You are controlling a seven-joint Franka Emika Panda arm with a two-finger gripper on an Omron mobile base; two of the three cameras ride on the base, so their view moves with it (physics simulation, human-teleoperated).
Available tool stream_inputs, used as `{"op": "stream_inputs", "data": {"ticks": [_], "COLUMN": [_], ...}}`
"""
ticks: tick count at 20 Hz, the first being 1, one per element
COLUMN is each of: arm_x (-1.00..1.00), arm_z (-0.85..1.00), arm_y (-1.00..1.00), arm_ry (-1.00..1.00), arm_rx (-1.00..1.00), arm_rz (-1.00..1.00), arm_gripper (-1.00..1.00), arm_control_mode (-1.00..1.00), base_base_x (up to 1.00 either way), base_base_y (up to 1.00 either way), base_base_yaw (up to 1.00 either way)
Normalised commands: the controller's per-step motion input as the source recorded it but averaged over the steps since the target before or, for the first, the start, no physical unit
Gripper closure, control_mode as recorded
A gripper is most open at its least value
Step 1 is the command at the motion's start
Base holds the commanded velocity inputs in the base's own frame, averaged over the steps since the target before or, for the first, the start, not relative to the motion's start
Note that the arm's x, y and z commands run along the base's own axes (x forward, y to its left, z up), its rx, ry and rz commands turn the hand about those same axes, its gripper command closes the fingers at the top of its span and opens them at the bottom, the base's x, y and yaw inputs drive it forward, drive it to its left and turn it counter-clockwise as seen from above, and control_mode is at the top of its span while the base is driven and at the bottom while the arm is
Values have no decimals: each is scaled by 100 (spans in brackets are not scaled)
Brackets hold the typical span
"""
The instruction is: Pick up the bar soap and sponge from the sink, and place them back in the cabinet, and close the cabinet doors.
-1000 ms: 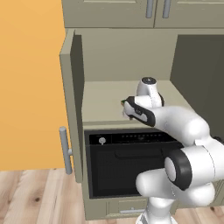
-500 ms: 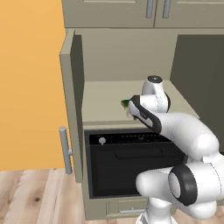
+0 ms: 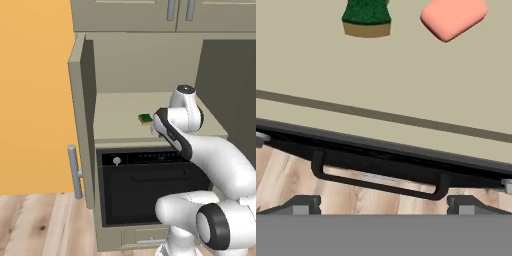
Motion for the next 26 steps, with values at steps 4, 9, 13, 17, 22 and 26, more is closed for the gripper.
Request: {"op": "stream_inputs", "data": {"ticks": [4,9,13,17,22,26], "arm_x": [-10,-17,-19,-21,-21,-16], "arm_z": [16,8,2,4,6,10], "arm_y": [-10,-13,-11,-15,-12,-7], "arm_ry": [-6,-12,-14,-15,-16,-16], "arm_rx": [0,0,0,0,0,0], "arm_rz": [0,0,0,0,0,0], "arm_gripper": [-100,-100,-100,-100,-100,-100], "arm_control_mode": [-100,-100,-100,-100,-100,-100], "base_base_x": [0,0,0,0,0,0], "base_base_y": [0,0,0,0,0,0], "base_base_yaw": [0,0,0,0,0,0]}}
